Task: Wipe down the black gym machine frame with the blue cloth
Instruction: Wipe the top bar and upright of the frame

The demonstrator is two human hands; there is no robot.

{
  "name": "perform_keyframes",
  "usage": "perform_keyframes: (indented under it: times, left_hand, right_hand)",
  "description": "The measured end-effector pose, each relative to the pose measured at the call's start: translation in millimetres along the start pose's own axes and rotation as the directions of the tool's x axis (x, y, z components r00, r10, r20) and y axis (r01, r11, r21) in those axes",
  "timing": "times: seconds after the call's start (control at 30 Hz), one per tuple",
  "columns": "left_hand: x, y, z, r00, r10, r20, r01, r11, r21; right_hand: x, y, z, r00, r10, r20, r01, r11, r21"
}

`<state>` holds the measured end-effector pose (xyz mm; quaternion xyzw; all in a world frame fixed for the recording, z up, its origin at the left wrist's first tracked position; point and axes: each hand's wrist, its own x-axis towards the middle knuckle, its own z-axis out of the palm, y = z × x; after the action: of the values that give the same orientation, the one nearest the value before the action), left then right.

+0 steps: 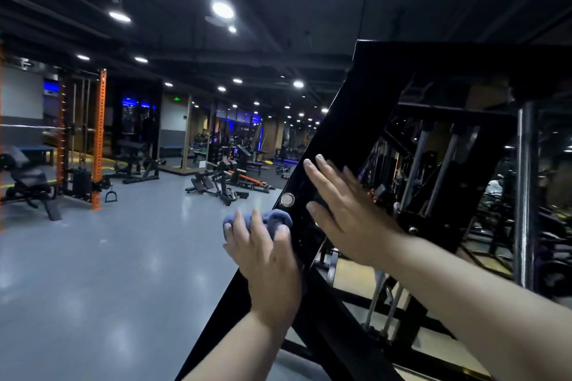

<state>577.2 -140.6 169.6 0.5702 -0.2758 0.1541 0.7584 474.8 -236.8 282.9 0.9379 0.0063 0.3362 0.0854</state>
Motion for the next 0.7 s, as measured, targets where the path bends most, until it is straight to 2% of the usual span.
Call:
perform_keyframes:
  times: [0.07,0.1,0.13,0.2,0.3,0.4,0.47,0.53,0.6,0.67,0.7]
  left_hand:
    - [10.0,19.7,4.7,0.996,-0.072,0.049,0.083,0.952,-0.295]
    - [8.6,35.0,4.6,0.996,-0.048,0.069,0.070,0.927,-0.369]
    - [8.7,43.1,4.7,0.994,-0.068,0.090,0.102,0.885,-0.455]
    - [10.2,55.2,-4.3,0.993,-0.109,0.038,0.113,0.835,-0.538]
    - [17.1,53.0,-19.0,0.983,-0.182,-0.006,0.145,0.802,-0.579]
    - [20.4,39.9,-23.6,0.993,-0.121,-0.011,0.109,0.924,-0.367]
    - [28.2,31.2,-24.1,0.998,-0.047,0.034,0.052,0.986,-0.159]
    - [36.3,18.8,-22.5,0.991,0.041,0.131,-0.049,0.997,0.052]
    - [40.7,4.4,-17.4,0.971,0.104,0.217,-0.158,0.955,0.251]
    - [39.9,-5.1,-12.5,0.959,0.141,0.245,-0.225,0.905,0.362]
    - [39.0,-7.8,-11.3,0.959,0.145,0.245,-0.233,0.894,0.382]
  right_hand:
    - [-1.1,-19.3,6.5,0.990,-0.039,-0.138,0.062,0.984,0.169]
    - [-0.9,-27.7,13.6,0.986,-0.084,-0.142,0.109,0.977,0.181]
    - [-0.1,-34.6,23.3,0.987,-0.113,-0.114,0.130,0.979,0.157]
    - [1.4,-39.9,42.2,0.992,-0.093,-0.090,0.095,0.995,0.025]
    - [1.2,-35.7,49.3,0.984,-0.151,-0.098,0.127,0.968,-0.215]
    - [8.8,-26.0,37.1,0.957,-0.276,-0.087,0.243,0.929,-0.278]
    - [26.1,-8.9,18.1,0.941,-0.292,-0.170,0.230,0.923,-0.309]
    - [47.3,16.5,-11.3,0.930,-0.258,-0.263,0.153,0.920,-0.360]
    - [67.2,42.0,-42.9,0.929,-0.173,-0.326,0.001,0.883,-0.468]
    - [82.8,52.1,-60.4,0.930,-0.051,-0.364,-0.159,0.838,-0.522]
    - [86.9,49.8,-60.5,0.930,-0.016,-0.367,-0.185,0.843,-0.505]
